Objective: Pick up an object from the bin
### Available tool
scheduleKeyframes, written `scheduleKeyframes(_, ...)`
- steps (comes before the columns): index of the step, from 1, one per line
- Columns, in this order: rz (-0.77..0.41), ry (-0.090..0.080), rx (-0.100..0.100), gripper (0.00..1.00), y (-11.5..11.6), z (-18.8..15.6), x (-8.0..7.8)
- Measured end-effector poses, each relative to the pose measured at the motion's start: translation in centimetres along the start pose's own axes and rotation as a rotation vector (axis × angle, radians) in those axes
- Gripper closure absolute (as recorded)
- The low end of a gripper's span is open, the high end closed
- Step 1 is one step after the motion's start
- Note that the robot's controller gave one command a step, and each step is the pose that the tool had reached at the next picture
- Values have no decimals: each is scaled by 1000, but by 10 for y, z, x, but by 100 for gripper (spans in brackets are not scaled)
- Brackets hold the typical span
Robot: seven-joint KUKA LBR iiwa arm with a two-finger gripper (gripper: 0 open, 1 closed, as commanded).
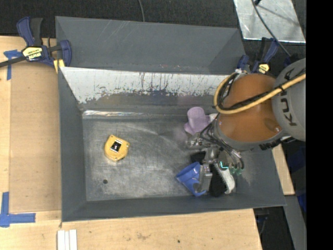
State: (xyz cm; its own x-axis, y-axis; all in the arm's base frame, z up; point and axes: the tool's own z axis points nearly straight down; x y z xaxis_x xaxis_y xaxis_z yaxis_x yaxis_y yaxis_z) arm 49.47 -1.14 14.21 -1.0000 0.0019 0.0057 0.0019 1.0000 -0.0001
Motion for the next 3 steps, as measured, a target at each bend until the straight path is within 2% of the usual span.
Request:
scheduleKeyframes(1, 0, -8, 0, 0, 0, -4, -2)
scheduleKeyframes(2, -55, -15, 1, 0, -10, 33, 2)
scheduleKeyframes(3, -66, -7, 0, 0, -12, 44, 4)
